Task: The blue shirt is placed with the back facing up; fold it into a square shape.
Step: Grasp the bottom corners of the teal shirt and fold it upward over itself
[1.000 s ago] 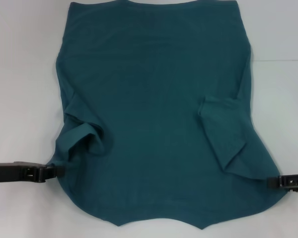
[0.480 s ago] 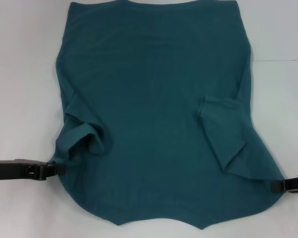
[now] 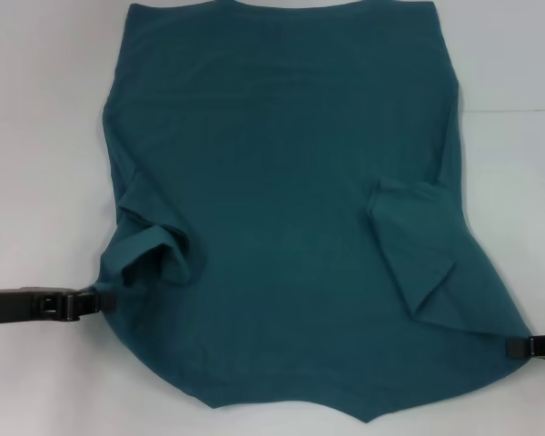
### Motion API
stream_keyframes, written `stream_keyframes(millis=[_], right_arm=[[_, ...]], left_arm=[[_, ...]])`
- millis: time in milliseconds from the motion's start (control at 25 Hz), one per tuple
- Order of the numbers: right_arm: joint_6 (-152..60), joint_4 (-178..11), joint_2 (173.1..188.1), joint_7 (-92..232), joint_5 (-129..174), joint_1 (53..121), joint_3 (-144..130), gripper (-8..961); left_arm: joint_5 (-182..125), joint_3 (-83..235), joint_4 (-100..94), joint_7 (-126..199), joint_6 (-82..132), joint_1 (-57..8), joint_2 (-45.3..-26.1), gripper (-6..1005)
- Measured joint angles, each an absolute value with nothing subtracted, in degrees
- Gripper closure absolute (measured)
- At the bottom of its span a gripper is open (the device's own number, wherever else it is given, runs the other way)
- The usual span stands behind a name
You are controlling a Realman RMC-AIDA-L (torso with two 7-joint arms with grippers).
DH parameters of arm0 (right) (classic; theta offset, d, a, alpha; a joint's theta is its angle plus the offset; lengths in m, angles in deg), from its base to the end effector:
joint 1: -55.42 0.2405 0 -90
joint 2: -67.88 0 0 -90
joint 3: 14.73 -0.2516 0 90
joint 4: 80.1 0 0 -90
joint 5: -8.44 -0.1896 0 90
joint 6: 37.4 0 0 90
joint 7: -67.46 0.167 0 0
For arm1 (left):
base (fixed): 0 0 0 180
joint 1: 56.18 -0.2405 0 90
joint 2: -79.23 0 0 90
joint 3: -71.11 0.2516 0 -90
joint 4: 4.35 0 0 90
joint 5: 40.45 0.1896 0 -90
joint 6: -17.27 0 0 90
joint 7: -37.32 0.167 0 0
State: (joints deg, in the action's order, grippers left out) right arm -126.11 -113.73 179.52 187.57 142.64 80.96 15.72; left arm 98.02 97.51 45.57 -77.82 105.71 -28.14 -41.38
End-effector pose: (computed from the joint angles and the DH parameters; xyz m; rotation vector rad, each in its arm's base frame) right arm 0.3361 0.2807 0.0163 -2.2762 1.8139 0.4046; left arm -0.3032 0.3081 0.0102 -2.3582 -1.4811 -0.3847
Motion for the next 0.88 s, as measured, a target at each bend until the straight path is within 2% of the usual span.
stream_keyframes(millis=[880], right_arm=[[-138.91, -114.91, 178.98, 172.55, 142.63, 71.33, 4.46, 914]], left_arm=[[96.85, 90.88, 46.08, -76.73, 117.74, -32.69, -41.58, 995]])
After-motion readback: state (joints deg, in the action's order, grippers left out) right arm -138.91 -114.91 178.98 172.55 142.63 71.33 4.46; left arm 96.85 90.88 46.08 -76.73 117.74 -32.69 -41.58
